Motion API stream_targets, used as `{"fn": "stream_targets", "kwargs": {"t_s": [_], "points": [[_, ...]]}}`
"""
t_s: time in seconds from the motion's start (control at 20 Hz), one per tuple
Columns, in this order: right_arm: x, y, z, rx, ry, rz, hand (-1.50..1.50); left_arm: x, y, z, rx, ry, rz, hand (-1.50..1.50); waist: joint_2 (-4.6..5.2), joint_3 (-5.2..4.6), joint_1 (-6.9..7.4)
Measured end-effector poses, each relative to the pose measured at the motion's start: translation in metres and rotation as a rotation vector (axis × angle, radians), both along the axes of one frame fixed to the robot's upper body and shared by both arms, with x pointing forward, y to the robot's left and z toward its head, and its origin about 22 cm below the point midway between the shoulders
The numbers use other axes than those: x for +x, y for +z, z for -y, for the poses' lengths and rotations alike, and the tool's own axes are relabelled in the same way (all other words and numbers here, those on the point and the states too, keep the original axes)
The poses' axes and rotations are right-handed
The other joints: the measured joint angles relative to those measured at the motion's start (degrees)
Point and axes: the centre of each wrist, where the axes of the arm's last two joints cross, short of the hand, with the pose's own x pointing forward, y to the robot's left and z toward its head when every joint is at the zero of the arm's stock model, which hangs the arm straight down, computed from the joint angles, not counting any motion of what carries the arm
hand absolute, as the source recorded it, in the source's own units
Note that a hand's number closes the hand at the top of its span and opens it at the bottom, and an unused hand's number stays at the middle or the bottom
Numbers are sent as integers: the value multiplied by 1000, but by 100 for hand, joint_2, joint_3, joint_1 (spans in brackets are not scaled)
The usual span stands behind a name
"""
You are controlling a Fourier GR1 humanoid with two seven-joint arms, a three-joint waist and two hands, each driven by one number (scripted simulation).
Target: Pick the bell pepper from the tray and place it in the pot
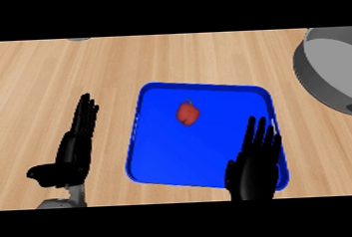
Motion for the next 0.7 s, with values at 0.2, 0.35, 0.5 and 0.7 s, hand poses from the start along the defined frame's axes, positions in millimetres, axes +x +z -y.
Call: {"fn": "stream_targets", "kwargs": {"t_s": [0.2,0.35,0.5,0.7], "points": [[11,4,-24,-27,43,-23,-150,2,-4,-1,-1,0,3,0,-4,10,-3],[21,3,-33,-46,62,-34,-150,5,2,-5,-2,-4,2,0,-10,13,9],[31,1,-35,-57,64,-48,-150,2,1,-4,4,-4,2,0,-18,13,6],[40,2,-37,-60,65,-55,-150,3,0,-8,5,1,-1,0,-40,0,-10]]}}
